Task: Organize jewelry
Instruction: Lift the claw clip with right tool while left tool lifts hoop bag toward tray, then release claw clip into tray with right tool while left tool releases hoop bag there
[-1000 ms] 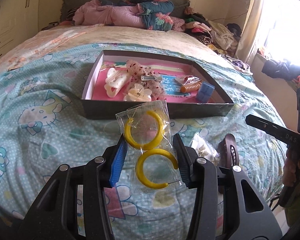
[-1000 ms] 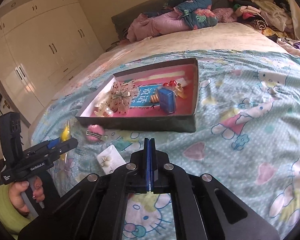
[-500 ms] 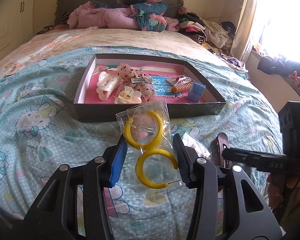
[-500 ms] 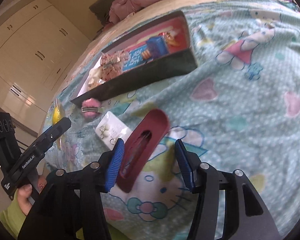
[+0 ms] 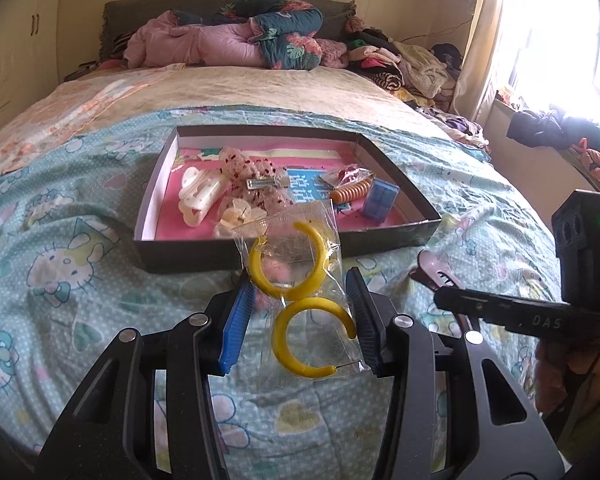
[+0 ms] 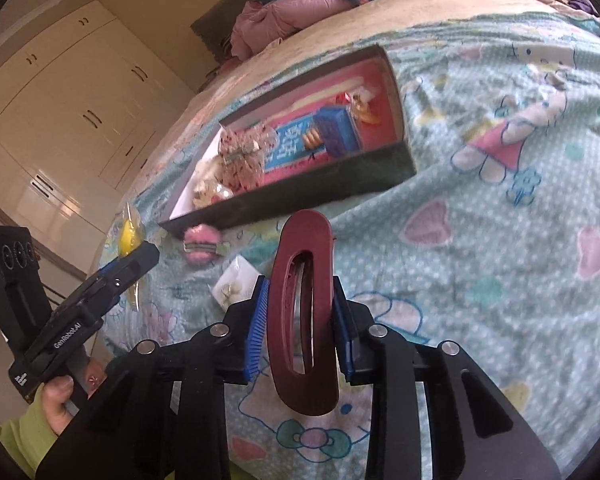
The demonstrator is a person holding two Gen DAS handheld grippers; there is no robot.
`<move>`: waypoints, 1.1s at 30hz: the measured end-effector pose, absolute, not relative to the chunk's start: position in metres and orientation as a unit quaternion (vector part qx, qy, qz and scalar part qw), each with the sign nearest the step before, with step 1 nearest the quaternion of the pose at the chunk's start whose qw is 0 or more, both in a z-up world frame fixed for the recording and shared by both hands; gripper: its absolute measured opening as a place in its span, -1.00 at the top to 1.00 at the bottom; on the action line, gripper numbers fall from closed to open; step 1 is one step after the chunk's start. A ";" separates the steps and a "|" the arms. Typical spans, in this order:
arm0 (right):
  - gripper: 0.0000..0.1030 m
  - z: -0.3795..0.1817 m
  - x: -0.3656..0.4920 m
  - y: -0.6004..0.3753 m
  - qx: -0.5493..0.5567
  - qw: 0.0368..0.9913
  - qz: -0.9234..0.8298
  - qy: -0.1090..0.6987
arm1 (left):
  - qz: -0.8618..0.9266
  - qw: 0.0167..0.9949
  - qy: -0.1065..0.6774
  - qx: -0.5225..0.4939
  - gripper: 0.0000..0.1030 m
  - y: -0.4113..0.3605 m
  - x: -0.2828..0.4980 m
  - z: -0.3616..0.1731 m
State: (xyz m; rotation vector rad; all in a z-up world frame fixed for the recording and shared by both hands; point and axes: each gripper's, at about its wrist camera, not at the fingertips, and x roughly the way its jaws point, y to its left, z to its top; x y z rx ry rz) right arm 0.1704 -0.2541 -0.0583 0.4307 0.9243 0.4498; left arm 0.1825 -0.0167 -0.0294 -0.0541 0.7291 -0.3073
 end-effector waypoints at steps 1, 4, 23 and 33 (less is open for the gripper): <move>0.44 -0.055 0.172 -0.255 0.203 0.851 0.213 0.435 | -0.150 0.923 0.354 -0.025 0.27 -0.017 0.185 -0.028; 0.45 -0.043 0.178 -0.260 0.200 0.856 0.217 0.423 | -0.150 0.924 0.352 -0.025 0.27 -0.016 0.192 -0.025; 0.44 -0.005 0.257 -0.230 0.166 0.872 0.239 0.393 | -0.118 0.930 0.348 -0.020 0.27 0.003 0.252 -0.018; 0.44 -0.014 0.301 -0.215 0.129 0.883 0.224 0.392 | -0.102 0.927 0.361 -0.020 0.26 0.010 0.281 -0.031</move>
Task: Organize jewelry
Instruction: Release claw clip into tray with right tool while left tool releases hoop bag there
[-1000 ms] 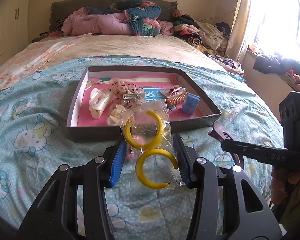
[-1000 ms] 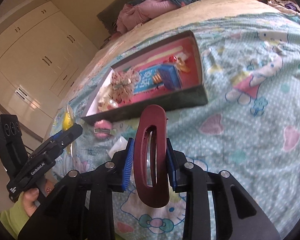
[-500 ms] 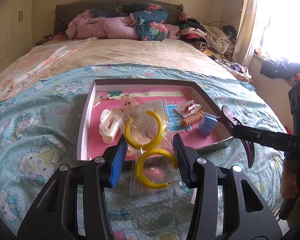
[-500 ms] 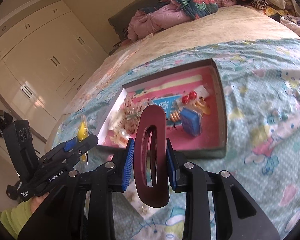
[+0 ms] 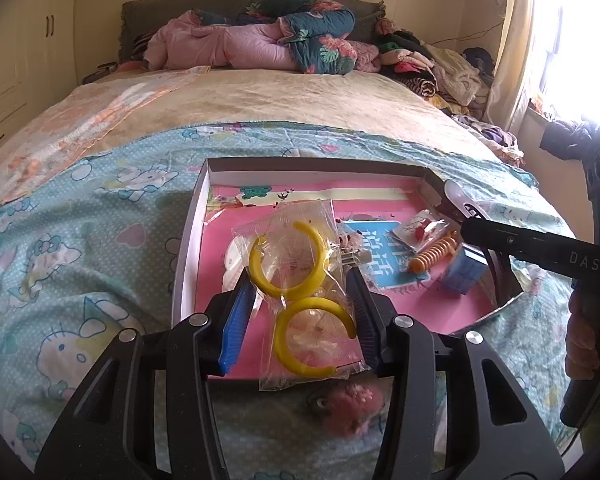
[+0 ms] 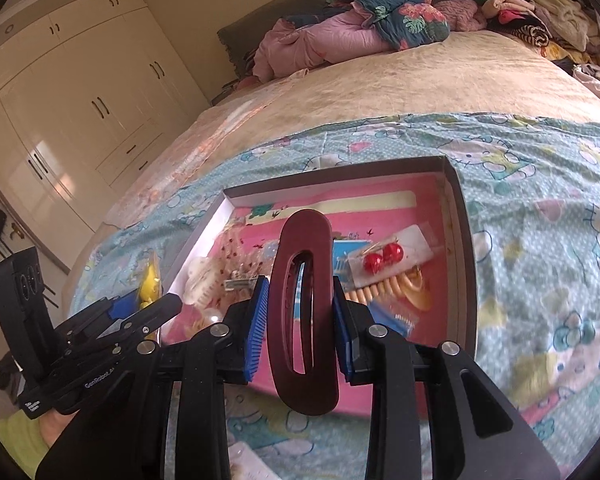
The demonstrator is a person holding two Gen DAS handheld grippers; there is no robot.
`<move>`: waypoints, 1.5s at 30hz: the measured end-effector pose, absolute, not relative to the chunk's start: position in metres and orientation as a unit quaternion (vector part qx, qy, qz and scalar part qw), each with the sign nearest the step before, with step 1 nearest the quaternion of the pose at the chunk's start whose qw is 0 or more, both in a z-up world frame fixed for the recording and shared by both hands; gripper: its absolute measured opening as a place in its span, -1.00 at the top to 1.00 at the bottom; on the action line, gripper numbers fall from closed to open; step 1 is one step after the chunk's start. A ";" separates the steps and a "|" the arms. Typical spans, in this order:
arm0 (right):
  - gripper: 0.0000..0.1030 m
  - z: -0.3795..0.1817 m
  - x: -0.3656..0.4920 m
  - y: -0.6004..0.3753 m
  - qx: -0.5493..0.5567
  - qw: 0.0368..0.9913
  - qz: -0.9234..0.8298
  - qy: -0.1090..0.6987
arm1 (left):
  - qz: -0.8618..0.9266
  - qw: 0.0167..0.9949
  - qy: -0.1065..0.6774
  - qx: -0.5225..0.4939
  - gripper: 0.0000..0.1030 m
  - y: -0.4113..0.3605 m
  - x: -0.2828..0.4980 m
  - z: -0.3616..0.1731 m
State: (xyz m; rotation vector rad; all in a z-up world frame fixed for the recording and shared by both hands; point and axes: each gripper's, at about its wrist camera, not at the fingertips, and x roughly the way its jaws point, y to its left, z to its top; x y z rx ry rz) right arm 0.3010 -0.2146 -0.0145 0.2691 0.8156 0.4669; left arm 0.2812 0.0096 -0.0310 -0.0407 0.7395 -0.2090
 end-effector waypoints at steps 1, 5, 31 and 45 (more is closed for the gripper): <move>0.44 -0.016 0.305 -0.213 0.127 0.883 0.224 0.393 | -0.101 0.927 0.362 -0.018 0.26 0.009 0.285 -0.033; 0.44 -0.025 0.317 -0.209 0.115 0.884 0.215 0.400 | -0.100 0.924 0.369 -0.018 0.26 0.010 0.292 -0.040; 0.42 -0.046 0.319 -0.167 0.036 0.888 0.220 0.403 | -0.086 0.921 0.378 -0.024 0.25 0.019 0.307 -0.053; 0.03 -0.040 0.301 -0.179 0.041 0.898 0.208 0.387 | -0.089 0.921 0.378 -0.023 0.23 0.018 0.303 -0.052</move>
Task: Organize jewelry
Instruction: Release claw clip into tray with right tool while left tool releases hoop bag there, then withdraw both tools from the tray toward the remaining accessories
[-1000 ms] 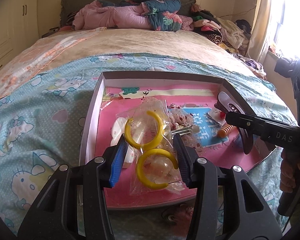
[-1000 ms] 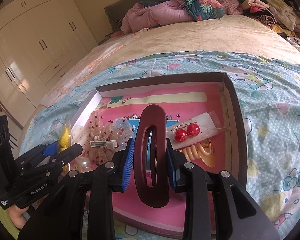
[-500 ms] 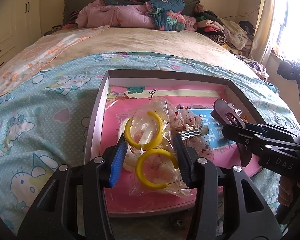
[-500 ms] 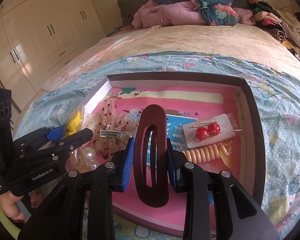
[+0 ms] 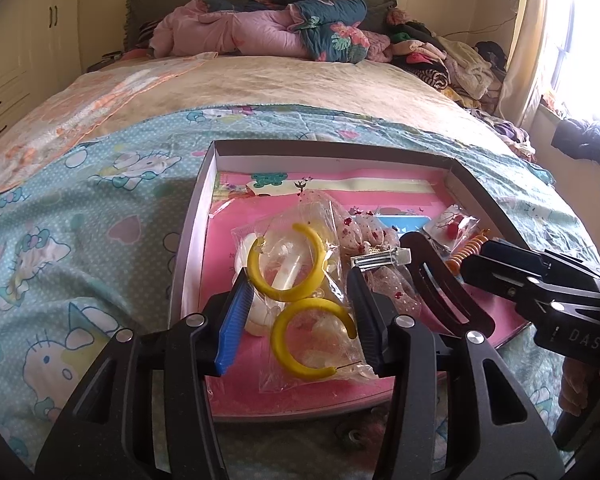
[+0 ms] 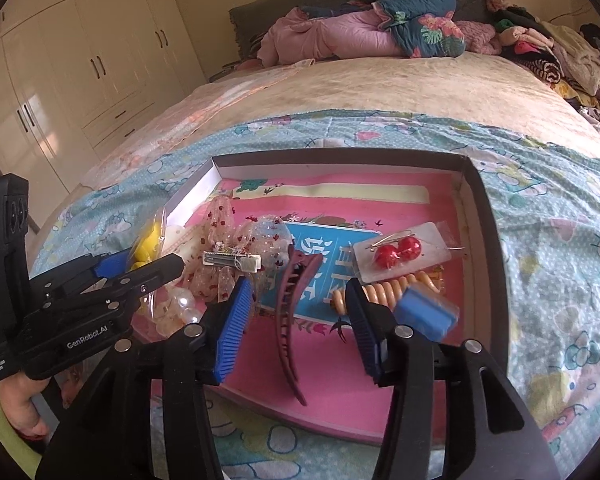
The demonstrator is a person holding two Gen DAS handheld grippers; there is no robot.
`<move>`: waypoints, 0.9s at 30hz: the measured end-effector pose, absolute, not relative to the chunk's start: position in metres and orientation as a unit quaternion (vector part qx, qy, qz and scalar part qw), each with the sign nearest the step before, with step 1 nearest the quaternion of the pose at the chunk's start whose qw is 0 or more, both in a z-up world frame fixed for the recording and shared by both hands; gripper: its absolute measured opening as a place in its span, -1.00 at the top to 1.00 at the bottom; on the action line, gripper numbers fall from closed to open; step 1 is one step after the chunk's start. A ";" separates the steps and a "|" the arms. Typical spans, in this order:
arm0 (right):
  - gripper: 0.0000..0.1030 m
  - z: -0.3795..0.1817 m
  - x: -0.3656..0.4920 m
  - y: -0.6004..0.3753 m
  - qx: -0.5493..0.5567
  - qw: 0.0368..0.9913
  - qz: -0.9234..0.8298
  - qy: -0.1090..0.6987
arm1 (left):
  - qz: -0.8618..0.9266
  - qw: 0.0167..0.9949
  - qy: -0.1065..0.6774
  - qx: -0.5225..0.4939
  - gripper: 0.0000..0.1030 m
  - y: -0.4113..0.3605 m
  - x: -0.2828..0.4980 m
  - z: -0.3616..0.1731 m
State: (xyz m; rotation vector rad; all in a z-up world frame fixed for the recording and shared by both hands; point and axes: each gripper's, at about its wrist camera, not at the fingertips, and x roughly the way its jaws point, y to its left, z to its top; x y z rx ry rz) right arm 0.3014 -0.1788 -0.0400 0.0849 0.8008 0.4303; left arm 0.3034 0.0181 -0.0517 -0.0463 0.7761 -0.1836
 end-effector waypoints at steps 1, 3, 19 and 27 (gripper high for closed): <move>0.00 -0.038 0.298 -0.180 0.040 0.899 0.208 0.383 | -0.089 0.922 0.377 -0.023 0.21 0.018 0.303 -0.051; -0.12 -0.034 0.290 -0.184 0.036 0.904 0.206 0.372 | -0.090 0.922 0.375 -0.023 0.13 0.019 0.301 -0.051; -0.59 -0.002 0.234 -0.198 -0.005 0.933 0.194 0.302 | -0.086 0.936 0.340 -0.022 -0.46 0.015 0.266 -0.024; -0.71 0.007 0.210 -0.206 -0.006 0.939 0.191 0.285 | -0.089 0.941 0.326 -0.029 -0.70 0.013 0.244 -0.014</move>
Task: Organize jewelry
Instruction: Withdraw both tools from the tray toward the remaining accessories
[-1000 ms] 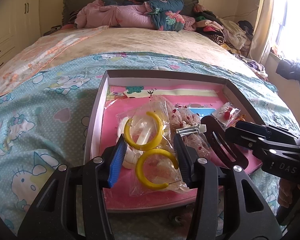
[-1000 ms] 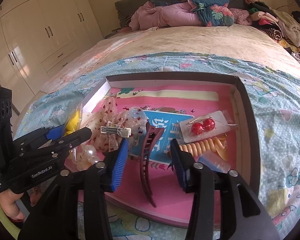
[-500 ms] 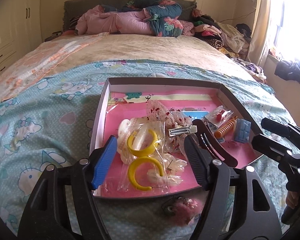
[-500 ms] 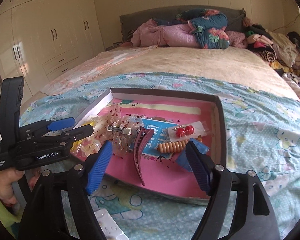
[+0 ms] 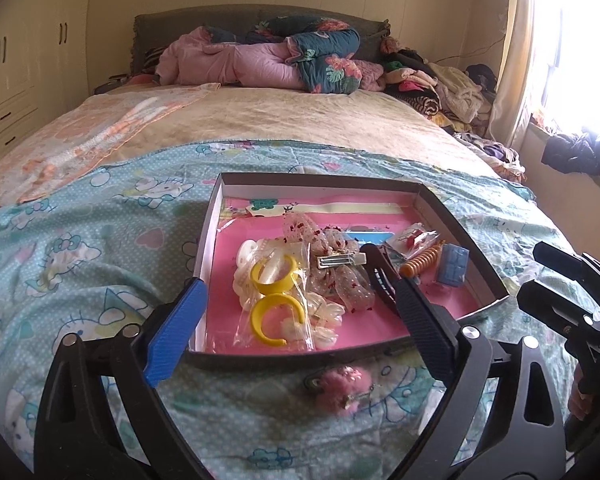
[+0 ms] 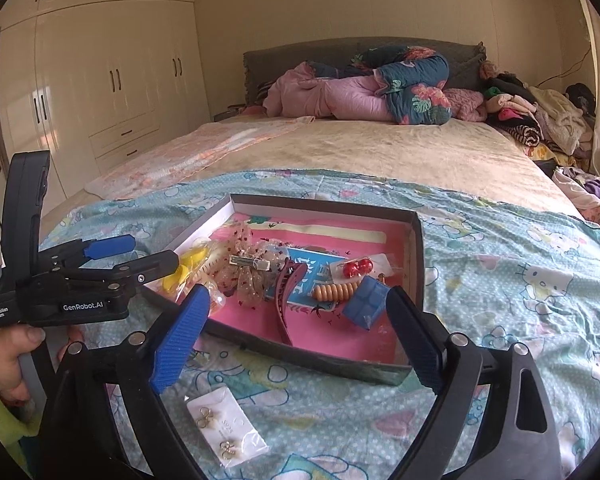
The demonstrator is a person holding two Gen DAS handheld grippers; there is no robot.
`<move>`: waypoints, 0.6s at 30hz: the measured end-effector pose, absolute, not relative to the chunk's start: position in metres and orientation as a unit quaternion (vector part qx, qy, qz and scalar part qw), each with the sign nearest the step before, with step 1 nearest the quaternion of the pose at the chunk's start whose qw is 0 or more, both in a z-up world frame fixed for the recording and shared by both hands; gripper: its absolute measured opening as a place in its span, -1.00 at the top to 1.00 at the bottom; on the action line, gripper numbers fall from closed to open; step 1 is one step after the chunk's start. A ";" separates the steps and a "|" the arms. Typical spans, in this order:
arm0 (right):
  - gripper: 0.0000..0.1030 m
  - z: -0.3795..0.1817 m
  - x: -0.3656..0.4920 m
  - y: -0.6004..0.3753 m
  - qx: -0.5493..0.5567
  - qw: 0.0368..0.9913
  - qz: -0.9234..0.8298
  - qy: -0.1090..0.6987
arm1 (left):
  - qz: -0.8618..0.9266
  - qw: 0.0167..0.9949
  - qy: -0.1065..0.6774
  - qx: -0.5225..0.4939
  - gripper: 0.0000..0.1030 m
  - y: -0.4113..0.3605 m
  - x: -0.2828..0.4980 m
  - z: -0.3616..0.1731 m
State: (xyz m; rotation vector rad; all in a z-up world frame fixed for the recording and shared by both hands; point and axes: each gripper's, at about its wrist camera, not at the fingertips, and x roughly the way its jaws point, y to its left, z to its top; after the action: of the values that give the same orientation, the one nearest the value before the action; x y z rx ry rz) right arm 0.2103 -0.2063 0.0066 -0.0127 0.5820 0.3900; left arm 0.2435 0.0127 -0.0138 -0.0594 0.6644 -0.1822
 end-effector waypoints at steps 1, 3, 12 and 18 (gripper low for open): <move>-0.71 0.007 0.207 -0.207 -0.007 0.939 0.191 0.284 | -0.091 0.941 0.324 -0.030 -0.70 0.012 0.241 -0.013; -0.72 0.008 0.201 -0.208 -0.009 0.940 0.191 0.282 | -0.092 0.942 0.320 -0.030 -0.73 0.011 0.234 -0.012; -0.75 0.004 0.175 -0.209 -0.019 0.941 0.194 0.278 | -0.091 0.943 0.319 -0.034 -0.77 0.007 0.213 -0.014; -0.75 -0.005 0.159 -0.207 -0.026 0.936 0.205 0.285 | -0.087 0.941 0.325 -0.030 -0.77 0.008 0.199 -0.022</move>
State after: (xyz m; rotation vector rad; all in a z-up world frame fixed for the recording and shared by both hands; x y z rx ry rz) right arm 0.1588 -0.2065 -0.0049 -0.0521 0.5823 0.4190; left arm 0.1992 0.0079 -0.0221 -0.0607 0.6621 -0.1766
